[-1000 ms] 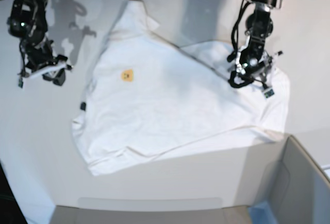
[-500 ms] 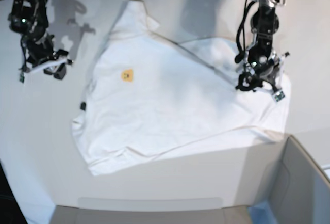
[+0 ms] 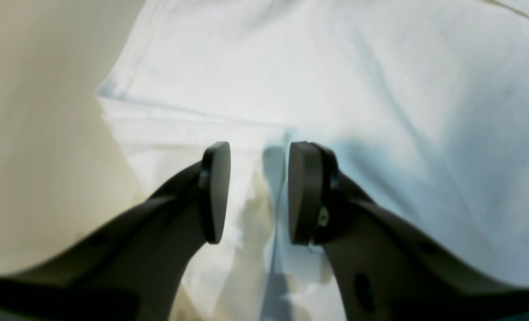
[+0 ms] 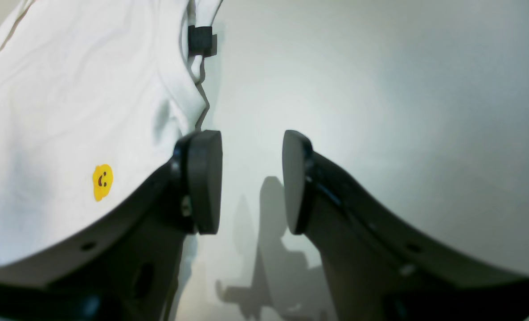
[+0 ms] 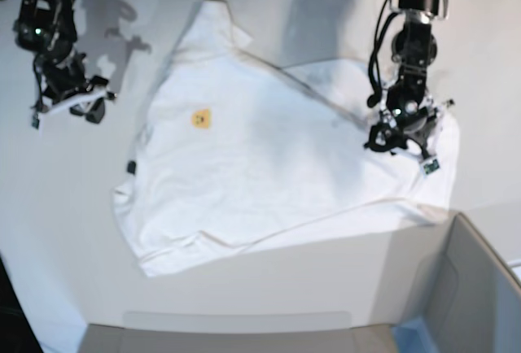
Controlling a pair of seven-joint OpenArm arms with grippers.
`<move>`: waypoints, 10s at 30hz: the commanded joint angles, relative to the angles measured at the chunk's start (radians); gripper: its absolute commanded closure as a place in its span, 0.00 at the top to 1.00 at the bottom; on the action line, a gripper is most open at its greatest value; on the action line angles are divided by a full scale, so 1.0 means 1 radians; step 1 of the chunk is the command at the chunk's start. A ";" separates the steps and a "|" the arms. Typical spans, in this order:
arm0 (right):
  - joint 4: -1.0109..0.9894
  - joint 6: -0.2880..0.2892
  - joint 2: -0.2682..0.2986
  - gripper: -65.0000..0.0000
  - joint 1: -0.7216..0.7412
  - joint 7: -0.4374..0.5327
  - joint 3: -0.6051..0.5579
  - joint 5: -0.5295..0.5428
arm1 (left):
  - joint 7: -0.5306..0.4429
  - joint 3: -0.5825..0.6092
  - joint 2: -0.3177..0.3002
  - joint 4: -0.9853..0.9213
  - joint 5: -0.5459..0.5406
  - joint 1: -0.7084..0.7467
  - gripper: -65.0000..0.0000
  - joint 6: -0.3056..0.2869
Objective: Layout the t-shirt on the table in an organized manner, then fold the t-shirt properly
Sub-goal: 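Hold the shirt corner with the left gripper, keeping it spread, then move the right gripper to the shirt collar and grasp it, then lift the collar with the right gripper and fold it toward the hem, then move the left gripper to the shirt's folded edge and grasp it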
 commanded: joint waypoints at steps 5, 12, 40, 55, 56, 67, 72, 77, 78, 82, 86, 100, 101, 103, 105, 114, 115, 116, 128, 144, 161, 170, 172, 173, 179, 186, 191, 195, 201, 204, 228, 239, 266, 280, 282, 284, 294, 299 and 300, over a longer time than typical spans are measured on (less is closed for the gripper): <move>0.015 0.006 0.013 0.35 0.000 0.019 0.006 0.002 | -0.008 -0.002 -0.003 -0.021 0.015 -0.043 0.35 0.004; 0.015 0.006 0.014 0.35 0.001 0.019 0.006 0.002 | -0.008 -0.002 -0.003 -0.041 0.015 -0.044 0.35 0.004; 0.015 0.006 0.011 0.35 0.001 0.019 0.008 0.002 | -0.074 -0.009 -0.001 -0.075 0.015 -0.016 0.05 0.002; 0.015 0.006 0.011 0.35 0.001 0.019 0.008 0.002 | -0.061 -0.012 -0.004 0.082 0.019 0.034 0.06 0.004; 0.015 0.006 0.011 0.35 0.001 0.019 0.008 0.002 | -0.055 -0.011 -0.004 0.070 0.016 0.033 0.07 0.004; 0.015 0.006 0.010 0.35 0.001 0.019 0.008 0.002 | -0.100 0.000 -0.004 -0.007 0.016 0.025 0.34 0.002; 0.015 0.006 0.010 0.35 0.001 0.019 0.008 0.002 | -0.101 0.001 -0.004 -0.021 0.015 -0.009 0.34 -0.004; 0.015 0.006 0.010 0.35 0.001 0.019 0.008 0.002 | -0.101 0.000 -0.004 -0.023 0.015 -0.016 0.34 -0.116; 0.015 0.006 0.010 0.35 0.001 0.019 0.008 0.002 | -0.101 0.000 -0.004 -0.023 0.015 -0.018 0.34 -0.124; 0.015 0.006 0.010 0.35 0.001 0.019 0.008 0.002 | -0.103 0.000 -0.004 -0.038 0.015 -0.039 0.34 -0.127; 0.015 0.006 0.011 0.35 0.001 0.019 0.008 0.002 | -0.130 0.000 -0.004 -0.121 0.018 -0.046 0.34 -0.124; 0.015 0.006 0.011 0.35 0.001 0.017 0.008 0.002 | -0.153 -0.011 -0.007 -0.158 0.021 -0.036 0.20 -0.121; 0.015 0.006 0.011 0.35 0.001 0.017 0.008 0.002 | -0.153 -0.012 -0.007 -0.159 0.021 -0.036 0.15 -0.119; 0.015 0.006 0.011 0.35 0.001 0.019 0.008 0.002 | -0.153 -0.012 -0.007 -0.161 0.021 -0.036 0.09 -0.105; 0.015 0.006 0.011 0.35 0.001 0.019 0.008 0.002 | -0.150 -0.012 -0.007 -0.159 0.021 -0.036 0.09 -0.090; 0.015 0.006 0.011 0.35 0.001 0.019 0.008 0.002 | -0.074 -0.017 -0.007 0.031 0.021 -0.018 0.08 -0.088; 0.015 0.006 0.011 0.35 0.001 0.019 0.008 0.002 | -0.060 -0.032 -0.006 0.056 0.021 -0.016 0.08 -0.088; 0.015 0.006 0.011 0.35 0.000 0.019 0.008 0.002 | -0.044 -0.057 -0.004 0.082 0.021 -0.015 0.08 -0.088; 0.019 0.141 -0.030 0.35 -0.098 0.020 0.008 0.005 | -0.035 -0.147 -0.004 0.117 0.015 0.043 0.10 -0.095; 0.019 0.145 -0.044 0.35 -0.135 0.020 0.008 0.004 | -0.146 0.014 -0.007 -0.089 0.021 0.033 0.33 -0.090; -0.002 0.251 -0.110 0.35 -0.111 0.022 -0.216 0.002 | -0.155 -0.038 -0.003 -0.098 0.016 0.033 0.11 -0.091; -0.116 0.250 -0.153 0.35 -0.098 0.020 -0.218 0.007 | -0.155 -0.038 -0.003 -0.093 0.016 0.039 0.11 -0.093; -0.113 0.250 -0.180 0.35 -0.115 0.020 -0.205 0.005 | -0.155 -0.038 -0.003 -0.093 0.016 0.039 0.11 -0.093; -0.113 0.250 -0.188 0.35 -0.120 0.020 -0.195 0.007 | -0.155 -0.038 -0.003 -0.093 0.016 0.039 0.11 -0.093; -0.113 0.250 -0.262 0.35 -0.108 0.020 -0.075 0.007 | -0.155 -0.034 -0.003 -0.093 0.016 0.037 0.11 -0.093; -0.193 0.250 -0.257 0.35 0.006 0.014 -0.089 0.002 | -0.155 -0.034 -0.003 -0.092 0.016 0.039 0.11 -0.093; -0.263 0.250 -0.194 0.33 0.049 0.014 -0.199 0.002 | -0.155 -0.034 -0.003 -0.092 0.016 0.040 0.11 -0.093; -0.199 0.250 -0.179 0.09 0.034 0.019 -0.219 0.002 | -0.155 -0.034 -0.003 -0.075 0.016 0.042 0.11 -0.093; -0.140 0.250 -0.176 0.00 0.038 0.020 -0.098 0.002 | -0.153 -0.032 -0.003 -0.013 0.016 0.065 0.11 -0.093; -0.070 0.250 -0.153 0.00 0.030 0.020 -0.036 0.004 | -0.152 -0.032 -0.003 0.033 0.016 0.091 0.11 -0.093; -0.232 0.157 -0.059 0.00 0.598 -0.196 -0.804 -0.512 | -0.083 -0.032 0.022 0.148 0.016 0.171 0.11 -0.093; -0.084 0.159 -0.082 0.47 0.549 -0.305 -0.824 -0.653 | -0.083 -0.031 0.024 0.148 0.016 0.172 0.11 -0.093; -0.170 0.257 -0.150 0.51 0.089 -0.072 -0.152 -0.156 | -0.081 -0.031 0.025 0.148 0.016 0.171 0.11 -0.095; -0.329 0.182 -0.154 0.51 0.212 -0.009 -0.280 -0.193 | -0.081 -0.031 0.024 0.149 0.016 0.171 0.11 -0.095; -0.329 0.182 -0.153 0.46 0.222 -0.009 -0.314 -0.196 | -0.081 -0.037 0.024 0.165 0.016 0.171 0.11 -0.095; -0.334 0.182 -0.142 0.34 0.225 -0.009 -0.328 -0.194 | -0.081 -0.037 0.024 0.203 0.016 0.178 0.11 -0.095; -0.329 0.173 -0.141 0.00 0.222 -0.007 -0.300 -0.196 | 0.011 -0.009 0.070 0.361 0.015 0.258 0.26 -0.095; -0.329 0.174 -0.141 0.00 0.222 -0.007 -0.271 -0.196 | 0.017 0.138 0.074 0.358 0.015 0.315 0.35 -0.095; -0.329 0.174 -0.139 0.00 0.222 -0.007 -0.271 -0.196 | 0.017 0.164 0.074 0.358 0.015 0.320 0.36 -0.091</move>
